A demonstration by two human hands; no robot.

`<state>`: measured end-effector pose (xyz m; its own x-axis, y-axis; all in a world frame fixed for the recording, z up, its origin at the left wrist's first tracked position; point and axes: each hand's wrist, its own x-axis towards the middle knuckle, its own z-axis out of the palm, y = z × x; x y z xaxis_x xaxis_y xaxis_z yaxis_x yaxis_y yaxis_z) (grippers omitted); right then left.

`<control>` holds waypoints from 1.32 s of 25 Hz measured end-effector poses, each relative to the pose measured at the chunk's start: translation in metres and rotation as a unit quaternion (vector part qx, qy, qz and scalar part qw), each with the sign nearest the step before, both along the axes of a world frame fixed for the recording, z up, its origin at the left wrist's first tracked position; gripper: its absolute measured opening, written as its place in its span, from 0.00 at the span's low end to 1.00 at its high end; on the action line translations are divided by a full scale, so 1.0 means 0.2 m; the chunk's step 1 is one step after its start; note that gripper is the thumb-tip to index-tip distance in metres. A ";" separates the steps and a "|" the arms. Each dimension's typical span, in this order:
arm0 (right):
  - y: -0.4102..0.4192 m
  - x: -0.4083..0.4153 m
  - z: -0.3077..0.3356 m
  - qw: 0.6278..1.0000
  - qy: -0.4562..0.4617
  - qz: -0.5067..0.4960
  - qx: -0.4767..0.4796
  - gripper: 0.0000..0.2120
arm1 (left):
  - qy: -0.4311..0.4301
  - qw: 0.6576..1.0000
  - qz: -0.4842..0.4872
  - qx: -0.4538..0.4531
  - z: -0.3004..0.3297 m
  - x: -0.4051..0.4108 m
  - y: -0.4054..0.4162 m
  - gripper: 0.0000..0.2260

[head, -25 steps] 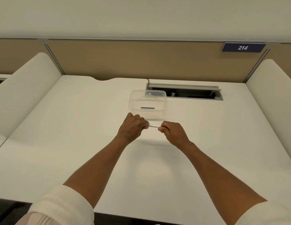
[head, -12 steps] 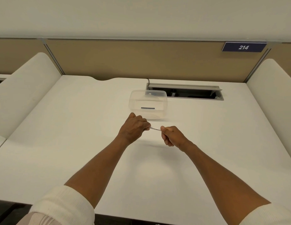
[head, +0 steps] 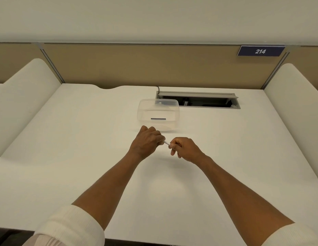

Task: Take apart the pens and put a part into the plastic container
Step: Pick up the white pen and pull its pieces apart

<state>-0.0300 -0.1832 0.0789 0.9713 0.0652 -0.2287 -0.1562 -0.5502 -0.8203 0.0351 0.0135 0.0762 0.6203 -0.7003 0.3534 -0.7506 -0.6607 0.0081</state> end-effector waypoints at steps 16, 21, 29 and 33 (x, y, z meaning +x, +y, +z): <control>-0.01 -0.18 -0.18 0.995 0.016 -0.093 0.026 0.09 | 0.327 0.894 0.211 -0.222 -0.16 -0.06 -0.09 0.26; -0.02 -0.21 -0.24 0.995 0.033 -0.095 -0.002 0.08 | 0.430 0.846 0.212 -0.233 -0.15 -0.04 -0.16 0.24; 0.01 -0.20 -0.29 0.992 0.074 -0.098 0.002 0.05 | 0.476 0.829 0.198 -0.218 -0.19 -0.04 -0.27 0.27; 0.04 -0.19 -0.29 0.991 0.072 -0.112 0.005 0.09 | 0.481 0.829 0.196 -0.208 -0.23 -0.02 -0.31 0.30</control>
